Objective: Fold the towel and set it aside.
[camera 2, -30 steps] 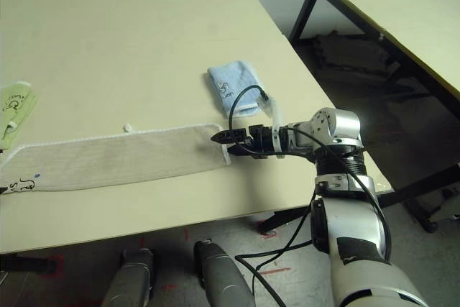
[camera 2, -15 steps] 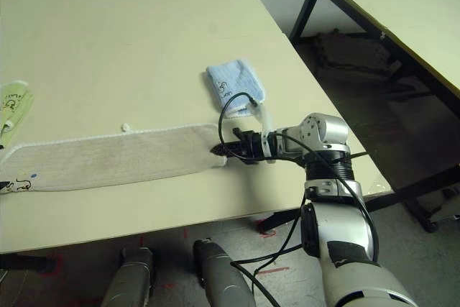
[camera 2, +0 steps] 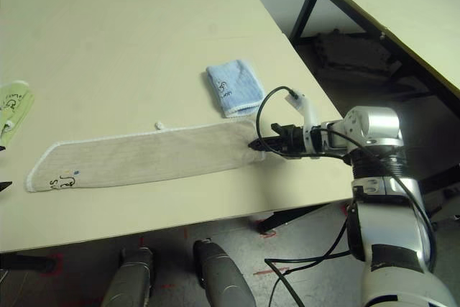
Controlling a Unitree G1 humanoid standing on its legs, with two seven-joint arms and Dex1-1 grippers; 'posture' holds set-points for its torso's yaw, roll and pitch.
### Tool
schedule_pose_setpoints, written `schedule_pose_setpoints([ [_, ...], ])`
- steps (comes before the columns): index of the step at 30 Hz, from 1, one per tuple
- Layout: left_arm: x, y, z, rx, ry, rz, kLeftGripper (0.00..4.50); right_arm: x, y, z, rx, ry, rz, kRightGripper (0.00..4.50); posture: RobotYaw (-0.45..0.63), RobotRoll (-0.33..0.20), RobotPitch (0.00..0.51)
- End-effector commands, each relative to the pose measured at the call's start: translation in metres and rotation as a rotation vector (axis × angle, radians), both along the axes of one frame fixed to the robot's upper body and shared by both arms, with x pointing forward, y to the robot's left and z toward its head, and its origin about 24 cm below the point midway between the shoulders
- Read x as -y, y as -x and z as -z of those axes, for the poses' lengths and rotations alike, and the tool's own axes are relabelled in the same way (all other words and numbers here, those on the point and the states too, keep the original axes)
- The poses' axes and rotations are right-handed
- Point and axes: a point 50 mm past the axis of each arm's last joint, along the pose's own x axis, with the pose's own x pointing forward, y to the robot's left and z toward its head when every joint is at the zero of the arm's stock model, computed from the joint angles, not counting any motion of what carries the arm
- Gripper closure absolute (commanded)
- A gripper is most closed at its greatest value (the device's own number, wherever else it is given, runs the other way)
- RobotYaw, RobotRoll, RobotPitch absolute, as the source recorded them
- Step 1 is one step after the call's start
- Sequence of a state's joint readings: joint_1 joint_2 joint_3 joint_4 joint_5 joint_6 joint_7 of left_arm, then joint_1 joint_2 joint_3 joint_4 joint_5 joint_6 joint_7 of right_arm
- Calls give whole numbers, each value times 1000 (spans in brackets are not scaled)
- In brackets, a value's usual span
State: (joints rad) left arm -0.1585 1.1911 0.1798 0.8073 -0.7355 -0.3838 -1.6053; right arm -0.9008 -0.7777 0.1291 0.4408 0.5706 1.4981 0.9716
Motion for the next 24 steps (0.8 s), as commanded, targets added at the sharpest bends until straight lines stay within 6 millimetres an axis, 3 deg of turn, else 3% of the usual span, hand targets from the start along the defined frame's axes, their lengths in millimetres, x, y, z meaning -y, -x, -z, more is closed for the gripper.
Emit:
schedule_pose_setpoints([
  [1,-1,0,6,-26,-15,0,0,-39,1,-34,65,27,-157,4474,-55,0,195],
  [12,-1,0,9,-31,-16,-6,0,-118,11,-54,152,-3,-408,4474,-44,0,204],
  [24,-4,1,7,-21,-21,-22,0,-144,26,-30,91,-32,-415,4474,-24,0,206],
])
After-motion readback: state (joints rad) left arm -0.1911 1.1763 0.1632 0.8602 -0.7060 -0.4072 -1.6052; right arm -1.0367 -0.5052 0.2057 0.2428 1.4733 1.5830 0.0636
